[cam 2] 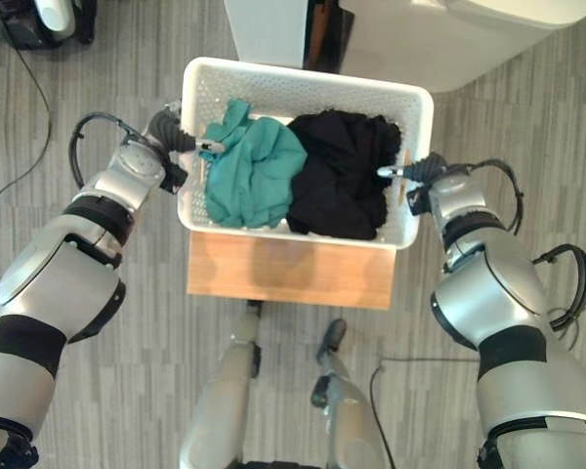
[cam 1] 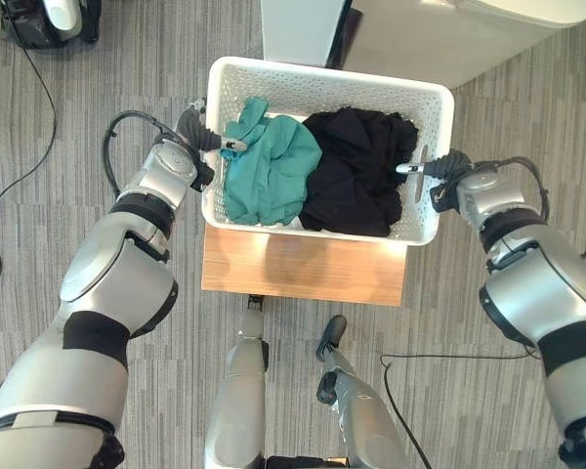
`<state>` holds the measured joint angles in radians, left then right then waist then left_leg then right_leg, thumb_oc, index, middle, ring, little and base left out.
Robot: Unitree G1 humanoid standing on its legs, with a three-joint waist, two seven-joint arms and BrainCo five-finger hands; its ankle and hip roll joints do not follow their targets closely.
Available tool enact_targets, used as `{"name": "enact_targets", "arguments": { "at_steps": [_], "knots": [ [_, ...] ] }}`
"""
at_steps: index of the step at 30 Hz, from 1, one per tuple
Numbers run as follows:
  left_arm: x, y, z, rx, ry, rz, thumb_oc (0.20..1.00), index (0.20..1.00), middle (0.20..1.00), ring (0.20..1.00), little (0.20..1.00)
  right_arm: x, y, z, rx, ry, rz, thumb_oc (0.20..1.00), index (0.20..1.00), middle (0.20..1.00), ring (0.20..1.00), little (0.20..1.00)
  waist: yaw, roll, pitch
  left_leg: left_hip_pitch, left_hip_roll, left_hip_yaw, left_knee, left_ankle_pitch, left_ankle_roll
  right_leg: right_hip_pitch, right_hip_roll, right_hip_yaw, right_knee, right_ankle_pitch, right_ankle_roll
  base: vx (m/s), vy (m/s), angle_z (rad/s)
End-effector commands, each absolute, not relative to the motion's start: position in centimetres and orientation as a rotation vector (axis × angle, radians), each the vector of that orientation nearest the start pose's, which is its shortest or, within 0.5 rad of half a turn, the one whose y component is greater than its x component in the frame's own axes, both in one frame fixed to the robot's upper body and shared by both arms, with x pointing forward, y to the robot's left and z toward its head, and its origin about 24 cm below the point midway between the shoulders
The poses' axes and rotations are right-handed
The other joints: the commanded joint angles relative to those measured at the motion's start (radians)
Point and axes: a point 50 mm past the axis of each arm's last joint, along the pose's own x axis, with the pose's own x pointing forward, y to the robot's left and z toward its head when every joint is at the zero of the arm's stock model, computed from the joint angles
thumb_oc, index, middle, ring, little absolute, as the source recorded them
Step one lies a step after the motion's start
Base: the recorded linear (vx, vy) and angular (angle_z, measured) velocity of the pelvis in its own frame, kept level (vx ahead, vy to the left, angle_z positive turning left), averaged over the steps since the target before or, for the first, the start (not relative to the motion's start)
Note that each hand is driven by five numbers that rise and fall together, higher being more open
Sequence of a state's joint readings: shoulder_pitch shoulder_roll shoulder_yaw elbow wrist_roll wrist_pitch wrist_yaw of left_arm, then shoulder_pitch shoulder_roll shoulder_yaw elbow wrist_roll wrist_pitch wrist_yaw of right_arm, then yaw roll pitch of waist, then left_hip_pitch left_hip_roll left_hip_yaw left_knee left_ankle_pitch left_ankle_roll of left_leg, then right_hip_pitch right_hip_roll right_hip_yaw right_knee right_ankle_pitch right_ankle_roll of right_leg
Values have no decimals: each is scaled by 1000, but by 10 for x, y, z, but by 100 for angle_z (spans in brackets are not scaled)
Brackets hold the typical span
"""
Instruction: Grab the laundry basket,head to the washer,open it,put in the laundry and shut it.
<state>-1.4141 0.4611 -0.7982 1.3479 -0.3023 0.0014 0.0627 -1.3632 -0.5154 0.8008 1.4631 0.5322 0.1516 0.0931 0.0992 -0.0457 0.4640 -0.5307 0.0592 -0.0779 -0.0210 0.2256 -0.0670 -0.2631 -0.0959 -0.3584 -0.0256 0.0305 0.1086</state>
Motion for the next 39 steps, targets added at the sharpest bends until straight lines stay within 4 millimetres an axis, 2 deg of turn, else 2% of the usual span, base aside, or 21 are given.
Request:
{"name": "enact_targets", "arguments": {
  "at_steps": [1, 2, 4, 5, 9, 11, 14, 15, 16, 18, 19, 22, 25, 27, 29, 31, 32, 36, 37, 38, 39],
  "knots": [
    [434, 179, 240, 872, 5, 94, 200, 200, 200, 200, 200, 413, -255, 185, -596, 387, -159, 1000, 1000, 1000, 1000, 1000, 3, -15, 13, 57, 26, 24, -52, -25, -56, -31, -99, -9, -20, 131, 62, 10, 2, 5],
    [434, 179, 240, 872, 6, 94, 200, 200, 200, 200, 200, 413, -255, 185, -596, 387, -159, 1000, 1000, 1000, 1000, 1000, 3, -15, 13, 57, 26, 24, -52, -25, -56, -31, -99, -9, -20, 131, 62, 9, 2, 6],
    [434, 179, 231, 903, 35, 87, 200, 200, 200, 200, 200, 413, -252, 179, -593, 394, -157, 416, 416, 416, 416, 416, 3, -12, 12, 59, 26, 22, -53, -27, -55, -28, -99, -8, -20, 129, 60, 7, 6, 4],
    [434, 178, 229, 936, 38, 81, 200, 200, 200, 200, 200, 413, -250, 177, -593, 390, -152, 200, 200, 200, 200, 200, 2, -11, 11, 61, 26, 22, -53, -28, -55, -27, -100, -7, -20, 128, 60, 0, 0, 0],
    [433, 173, 221, 1030, 25, 40, 200, 200, 200, 200, 200, 416, -244, 177, -571, 341, -146, 200, 200, 200, 200, 200, -4, -7, 8, 68, 25, 25, -54, -31, -54, -24, -99, -2, -21, 126, 60, 0, 0, 0],
    [432, 183, 215, 1165, 28, 59, 200, 200, 200, 200, 200, 418, -236, 178, -507, 273, -134, 200, 200, 200, 200, 200, -11, -8, 3, 78, 27, 30, -54, -36, -54, -21, -100, 5, -21, 127, 61, -5, 18, 0],
    [431, 187, 213, 1247, 20, 75, 200, 200, 200, 200, 200, 419, -230, 174, -478, 253, -119, 200, 200, 200, 200, 200, -15, -11, 1, 82, 29, 32, -54, -38, -54, -19, -99, 8, -21, 126, 61, -7, 7, -3],
    [427, 198, 196, 1460, 11, 60, 200, 200, 200, 200, 200, 422, -210, 172, -408, 163, -59, 200, 200, 200, 200, 200, -23, -23, -1, 98, 37, 37, -45, -52, -51, -15, -98, 26, -16, 121, 61, -22, 26, -7],
    [424, 203, 187, 1497, 18, 53, 200, 200, 200, 200, 200, 422, -205, 176, -377, 114, -42, 200, 200, 200, 200, 200, -26, -28, -2, 104, 40, 42, -42, -59, -48, -13, -96, 32, -15, 119, 62, -27, 31, -9],
    [420, 208, 179, 1580, -16, 30, 200, 200, 200, 200, 200, 418, -198, 179, -327, 33, 2, 200, 200, 200, 200, 200, -29, -35, -8, 113, 45, 48, -25, -76, -43, -7, -96, 44, -12, 115, 63, -13, 8, -17],
    [413, 210, 176, 1712, -101, -10, 200, 200, 200, 200, 200, 408, -196, 182, -286, -61, 53, 200, 200, 200, 200, 200, -33, -37, -15, 118, 47, 48, -4, -92, -37, -2, -99, 48, -6, 110, 62, 15, -12, -21],
    [405, 204, 174, 1766, -196, -68, 200, 200, 200, 200, 200, 396, -202, 184, -260, -129, 72, 200, 200, 200, 200, 200, -32, -38, -24, 135, 49, 48, 16, -115, -32, 13, -100, 59, -1, 99, 63, 13, -2, -14],
    [387, 202, 166, 1665, -301, -91, 200, 200, 200, 200, 200, 371, -227, 180, -238, -182, 80, 200, 200, 200, 200, 200, -32, -41, -53, 182, 55, 56, 52, -161, -31, 51, -106, 73, 16, 71, 63, 69, -11, -8],
    [382, 201, 162, 1589, -309, -91, 200, 200, 200, 200, 200, 365, -233, 176, -235, -180, 76, 200, 200, 200, 200, 200, -32, -41, -64, 192, 54, 57, 61, -168, -28, 59, -108, 76, 21, 69, 63, 49, -6, -8],
    [369, 204, 157, 1334, -316, -57, 200, 200, 200, 200, 200, 351, -242, 164, -213, -159, 78, 200, 200, 200, 200, 200, -32, -40, -85, 229, 58, 63, 76, -192, -27, 87, -109, 83, 35, 51, 61, 76, -5, -18],
    [355, 212, 150, 1183, -313, -19, 200, 200, 200, 200, 200, 337, -251, 151, -191, -130, 73, 200, 200, 200, 200, 200, -35, -39, -110, 266, 60, 69, 80, -206, -24, 116, -111, 88, 40, 43, 58, 101, -1, -21],
    [344, 218, 138, 1076, -287, 3, 200, 200, 200, 200, 200, 324, -255, 140, -154, -110, 91, 200, 200, 200, 200, 200, -42, -41, -137, 297, 57, 76, 84, -215, -21, 138, -114, 91, 46, 39, 58, 67, -4, -20],
    [322, 223, 117, 962, -242, -10, 200, 200, 200, 200, 200, 300, -262, 118, -131, -45, 113, 200, 200, 200, 200, 200, -48, -35, -173, 348, 59, 84, 94, -235, -16, 179, -116, 98, 57, 24, 55, 75, -2, -10],
    [306, 225, 101, 859, -194, -24, 200, 200, 200, 200, 200, 285, -263, 101, -139, 6, 125, 200, 200, 200, 200, 200, -51, -28, -192, 380, 58, 87, 98, -246, -10, 199, -114, 103, 68, 12, 53, 38, 4, -3],
    [305, 226, 100, 858, -189, -27, 200, 200, 200, 200, 200, 284, -263, 99, -141, 11, 126, 200, 200, 200, 200, 200, -51, -28, -194, 384, 59, 88, 97, -248, -10, 202, -114, 104, 69, 11, 53, 69, 4, -5],
    [294, 229, 89, 806, -148, -32, 200, 200, 200, 200, 200, 274, -264, 92, -168, 38, 126, 200, 200, 200, 200, 200, -51, -26, -207, 402, 59, 93, 97, -254, -7, 216, -114, 108, 73, 6, 52, 65, -4, -13]
  ]
}}
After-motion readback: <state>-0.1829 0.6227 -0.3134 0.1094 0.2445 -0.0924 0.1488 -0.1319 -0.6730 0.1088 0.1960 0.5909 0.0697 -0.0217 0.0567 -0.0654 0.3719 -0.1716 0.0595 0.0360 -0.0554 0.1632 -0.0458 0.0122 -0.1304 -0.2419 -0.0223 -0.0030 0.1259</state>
